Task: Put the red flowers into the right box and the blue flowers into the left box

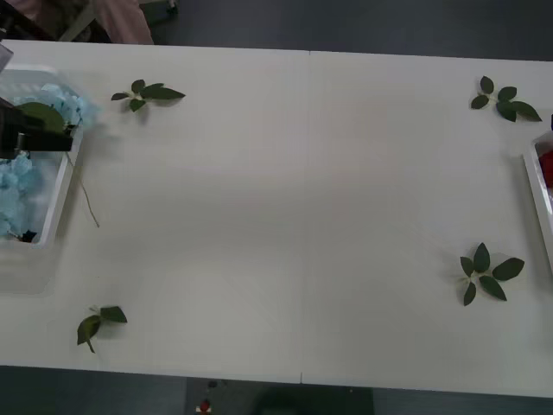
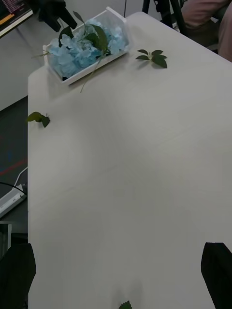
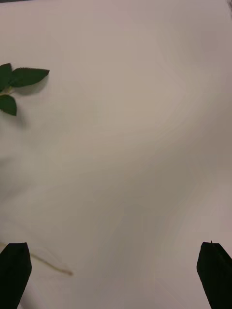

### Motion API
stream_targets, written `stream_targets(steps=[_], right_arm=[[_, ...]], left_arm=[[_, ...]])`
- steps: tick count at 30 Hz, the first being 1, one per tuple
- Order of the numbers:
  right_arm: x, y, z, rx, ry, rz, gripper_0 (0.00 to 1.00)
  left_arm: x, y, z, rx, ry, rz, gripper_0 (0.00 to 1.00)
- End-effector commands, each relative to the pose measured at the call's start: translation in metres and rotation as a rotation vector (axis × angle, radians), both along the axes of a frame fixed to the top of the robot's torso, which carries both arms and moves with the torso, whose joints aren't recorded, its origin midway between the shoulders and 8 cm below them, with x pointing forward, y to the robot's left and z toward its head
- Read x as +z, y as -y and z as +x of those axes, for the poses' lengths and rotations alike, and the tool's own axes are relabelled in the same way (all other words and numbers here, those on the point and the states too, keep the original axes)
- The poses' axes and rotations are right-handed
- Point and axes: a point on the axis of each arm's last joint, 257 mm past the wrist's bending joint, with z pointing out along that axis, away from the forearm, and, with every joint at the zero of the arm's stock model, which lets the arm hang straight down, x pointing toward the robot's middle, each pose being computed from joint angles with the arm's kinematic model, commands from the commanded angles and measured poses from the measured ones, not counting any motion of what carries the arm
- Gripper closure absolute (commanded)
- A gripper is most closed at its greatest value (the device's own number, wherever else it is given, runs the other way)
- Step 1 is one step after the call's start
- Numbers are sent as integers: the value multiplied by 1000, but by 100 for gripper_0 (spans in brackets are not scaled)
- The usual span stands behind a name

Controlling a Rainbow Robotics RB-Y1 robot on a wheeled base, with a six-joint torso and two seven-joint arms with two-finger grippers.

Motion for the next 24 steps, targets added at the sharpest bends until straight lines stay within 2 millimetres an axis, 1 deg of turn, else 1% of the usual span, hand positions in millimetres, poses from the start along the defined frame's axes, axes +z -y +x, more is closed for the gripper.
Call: stream_targets(steps=[1,2,3,4,7,9,10,12,13,14,15,16,17,18,20,22,23,24], right_arm=[[13,10,-3,4,40,-45,0],[13,10,-3,4,40,-45,0],[13,10,-3,4,40,-45,0],[13,10,-3,4,40,-45,0],[13,10,-3,4,40,-45,0],[13,10,-3,4,40,-45,0],[13,10,-3,4,40,-45,0],[13,10,-3,4,40,-45,0],[13,10,-3,4,40,-45,0],[13,10,-3,4,40,-45,0],[13,10,-3,4,40,-45,0],[13,10,-3,4,40,-45,0],[13,10,-3,4,40,-45,0],[13,10,-3,4,40,-45,0],[13,10,-3,4,40,-45,0],[13,10,-3,4,40,-45,0],[13,10,-3,4,40,-45,0],[13,10,-3,4,40,-45,0]], left_arm=[[-17,53,3,-17,99,-35,0],[-18,61,3,-22,104,-41,0],[-19,76,2,-28,118,-47,0],[-20,86,1,-39,122,-45,0],[-13,111,-6,-78,152,-30,0],[-5,131,-17,-113,166,-28,0],[-1,138,-20,-122,171,-31,0],[15,166,-36,-170,196,-51,0],[17,172,-40,-184,204,-47,0],[25,186,-50,-215,224,-49,0],[29,192,-54,-222,229,-59,0],[35,203,-62,-241,238,-76,0],[39,209,-66,-250,244,-86,0],[45,219,-75,-272,250,-99,0],[50,229,-84,-297,266,-105,0],[52,237,-90,-315,271,-112,0],[51,246,-96,-337,272,-124,0],[51,251,-99,-346,272,-129,0]])
